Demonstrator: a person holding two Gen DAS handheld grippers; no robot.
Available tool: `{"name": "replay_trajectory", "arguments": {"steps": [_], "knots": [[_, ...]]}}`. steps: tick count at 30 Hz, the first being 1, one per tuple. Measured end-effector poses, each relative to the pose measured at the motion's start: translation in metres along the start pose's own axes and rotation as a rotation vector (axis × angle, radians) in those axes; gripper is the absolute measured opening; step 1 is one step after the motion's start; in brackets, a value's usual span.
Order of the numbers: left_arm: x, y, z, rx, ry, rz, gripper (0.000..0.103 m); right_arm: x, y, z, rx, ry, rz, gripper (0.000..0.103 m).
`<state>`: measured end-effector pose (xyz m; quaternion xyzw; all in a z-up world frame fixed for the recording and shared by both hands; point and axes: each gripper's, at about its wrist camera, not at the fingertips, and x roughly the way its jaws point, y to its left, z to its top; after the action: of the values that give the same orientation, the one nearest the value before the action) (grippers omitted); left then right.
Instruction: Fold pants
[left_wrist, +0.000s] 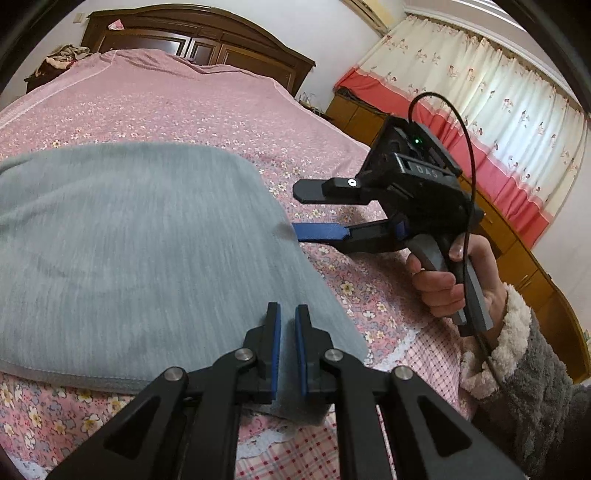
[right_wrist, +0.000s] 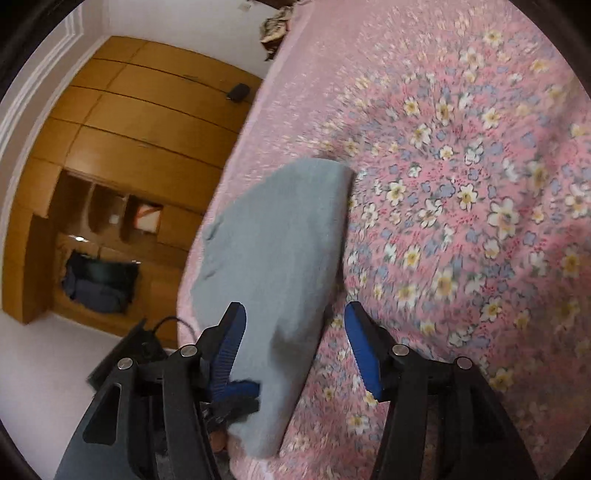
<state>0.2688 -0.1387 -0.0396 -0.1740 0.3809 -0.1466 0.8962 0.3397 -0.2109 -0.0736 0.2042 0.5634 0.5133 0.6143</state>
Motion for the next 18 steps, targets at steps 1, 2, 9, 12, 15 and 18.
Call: {"name": "replay_trajectory", "arguments": {"steps": [1,2,9,12,15,18], "knots": [[-0.001,0.001,0.000,-0.007,0.001,-0.007,0.006,0.007,0.002,0.004,-0.007,0.001,0.000,0.057],[0.000,0.003,0.000,-0.011,0.002,-0.011,0.006,0.018,0.006,0.011,-0.011,-0.002,0.003,0.057],[-0.001,0.008,0.000,-0.033,0.006,-0.035,0.006,0.044,0.000,0.040,-0.010,0.032,0.101,0.056],[-0.004,0.010,0.000,-0.049,0.005,-0.053,0.006,0.041,-0.004,0.030,-0.041,0.094,0.135,0.056],[-0.010,0.014,0.000,-0.054,-0.003,-0.065,0.006,0.053,-0.002,0.025,-0.039,0.080,0.090,0.053],[-0.010,0.019,0.001,-0.032,0.001,-0.076,0.006,0.061,-0.002,0.026,-0.017,0.068,0.059,0.016]]}}
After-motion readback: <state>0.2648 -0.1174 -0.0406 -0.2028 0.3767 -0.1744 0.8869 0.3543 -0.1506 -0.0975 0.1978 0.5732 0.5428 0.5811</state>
